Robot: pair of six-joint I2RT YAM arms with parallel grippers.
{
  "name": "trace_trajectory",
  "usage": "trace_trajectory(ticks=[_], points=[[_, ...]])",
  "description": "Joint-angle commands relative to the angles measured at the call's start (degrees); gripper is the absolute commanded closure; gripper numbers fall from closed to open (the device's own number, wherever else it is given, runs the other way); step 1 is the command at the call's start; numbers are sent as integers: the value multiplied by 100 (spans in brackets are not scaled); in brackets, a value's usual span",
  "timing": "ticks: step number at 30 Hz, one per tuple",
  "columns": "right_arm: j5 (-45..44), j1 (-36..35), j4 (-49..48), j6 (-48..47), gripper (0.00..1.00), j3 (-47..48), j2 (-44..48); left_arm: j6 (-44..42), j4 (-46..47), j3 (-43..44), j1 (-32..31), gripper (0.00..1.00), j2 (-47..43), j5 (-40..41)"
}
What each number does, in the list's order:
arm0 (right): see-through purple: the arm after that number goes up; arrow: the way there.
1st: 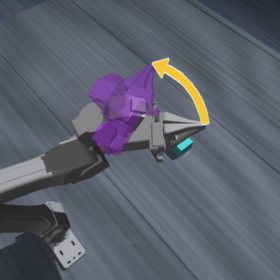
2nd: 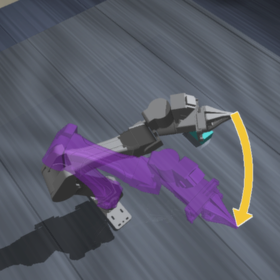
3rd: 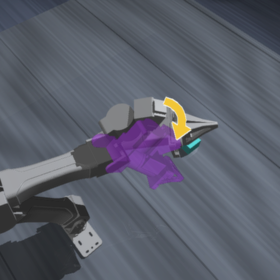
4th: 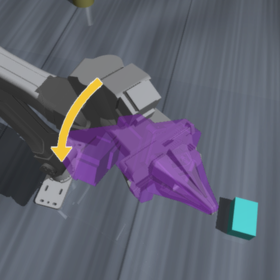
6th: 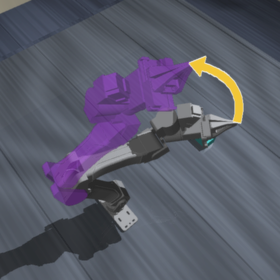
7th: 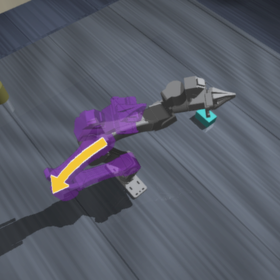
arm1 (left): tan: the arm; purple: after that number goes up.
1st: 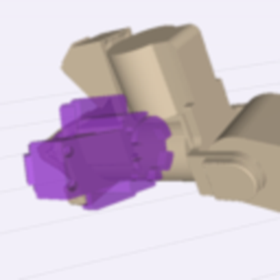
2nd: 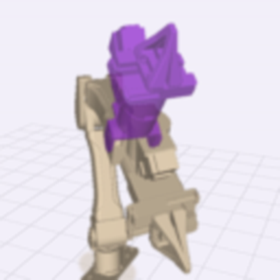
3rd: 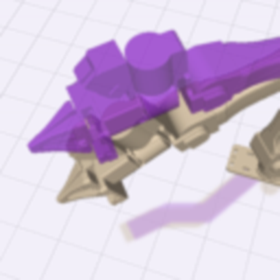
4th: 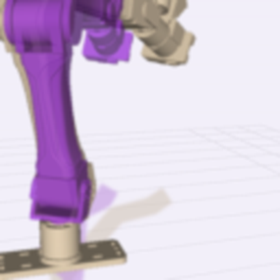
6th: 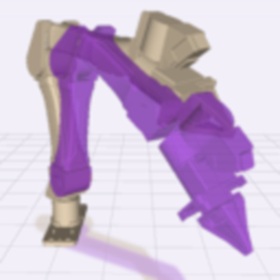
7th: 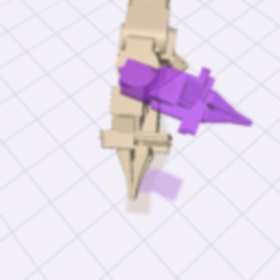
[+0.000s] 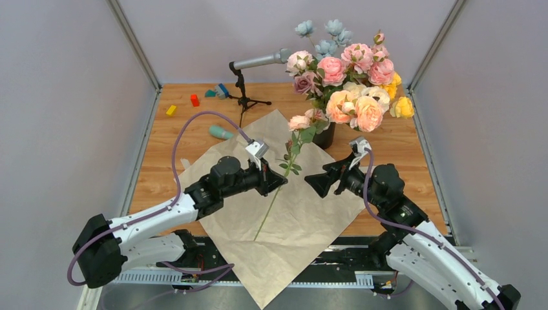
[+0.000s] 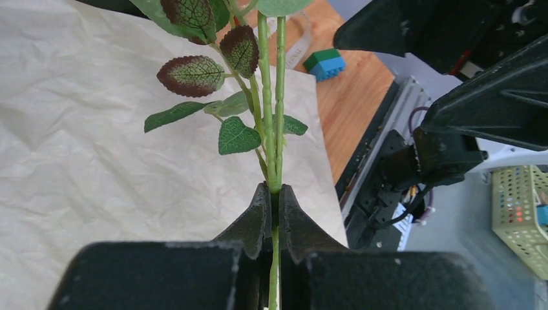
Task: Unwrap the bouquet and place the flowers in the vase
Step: Pick up the fake flower from the wrapping paper.
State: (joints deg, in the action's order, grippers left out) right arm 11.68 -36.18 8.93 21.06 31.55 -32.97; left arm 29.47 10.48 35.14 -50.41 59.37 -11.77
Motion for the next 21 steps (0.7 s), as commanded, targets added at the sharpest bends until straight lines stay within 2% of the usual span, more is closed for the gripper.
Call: trace_trajectory(ticks=[1, 6, 21], points=[[753, 0, -1085, 670, 5, 39, -241, 423, 1096, -165, -125, 100, -157, -326], [974, -34, -1689, 1216, 8, -69, -676, 528, 1203, -284, -168, 100, -220, -338], [845, -427, -2297, 1589, 25, 161, -1747, 619, 1333, -476, -179, 100, -438, -313]])
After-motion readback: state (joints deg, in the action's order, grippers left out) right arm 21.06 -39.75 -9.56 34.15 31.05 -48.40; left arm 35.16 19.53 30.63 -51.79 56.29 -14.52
